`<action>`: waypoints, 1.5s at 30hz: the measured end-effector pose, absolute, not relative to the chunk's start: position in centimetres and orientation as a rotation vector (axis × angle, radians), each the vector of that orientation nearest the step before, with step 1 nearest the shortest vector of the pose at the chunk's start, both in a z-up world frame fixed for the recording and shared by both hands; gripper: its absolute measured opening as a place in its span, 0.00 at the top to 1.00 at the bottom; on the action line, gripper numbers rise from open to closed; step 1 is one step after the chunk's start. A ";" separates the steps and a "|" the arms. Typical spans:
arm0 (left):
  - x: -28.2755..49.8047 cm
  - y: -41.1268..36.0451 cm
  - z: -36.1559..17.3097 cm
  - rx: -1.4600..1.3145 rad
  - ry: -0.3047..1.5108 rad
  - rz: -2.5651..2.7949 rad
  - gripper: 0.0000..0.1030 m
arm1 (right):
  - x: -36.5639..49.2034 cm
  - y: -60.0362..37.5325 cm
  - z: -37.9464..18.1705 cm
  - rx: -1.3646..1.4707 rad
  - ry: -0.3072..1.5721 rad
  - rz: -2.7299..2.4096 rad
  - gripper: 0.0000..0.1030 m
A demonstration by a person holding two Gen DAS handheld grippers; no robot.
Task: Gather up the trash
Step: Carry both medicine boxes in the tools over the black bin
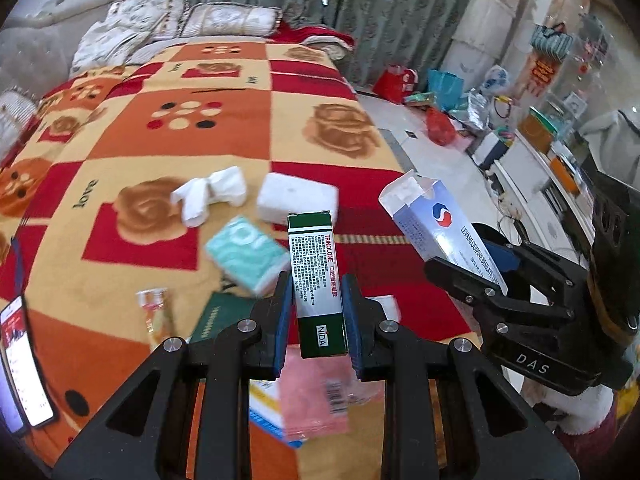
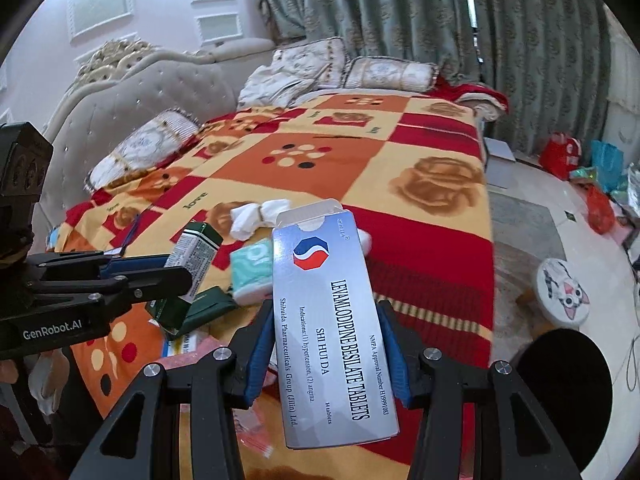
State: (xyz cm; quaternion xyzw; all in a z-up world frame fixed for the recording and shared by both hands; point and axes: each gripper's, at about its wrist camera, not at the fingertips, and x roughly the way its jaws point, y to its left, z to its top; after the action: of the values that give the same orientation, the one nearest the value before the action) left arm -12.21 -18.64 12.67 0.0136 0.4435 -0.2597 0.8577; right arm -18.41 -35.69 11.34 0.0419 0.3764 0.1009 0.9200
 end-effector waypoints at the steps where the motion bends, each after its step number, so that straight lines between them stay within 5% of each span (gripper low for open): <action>1: -12.3 -19.3 12.8 0.037 0.930 -0.555 0.78 | -18.7 -36.0 11.4 0.090 0.772 0.199 0.53; 45: -15.8 -41.3 11.3 0.194 0.999 -0.854 0.78 | -26.7 -54.4 8.8 0.343 0.773 -0.189 0.53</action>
State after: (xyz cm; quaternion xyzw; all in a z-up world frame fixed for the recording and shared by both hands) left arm -15.80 -41.31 11.27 0.0901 0.4635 -0.3963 0.7874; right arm -26.71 -54.37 8.84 0.1663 0.3745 -0.0916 0.9076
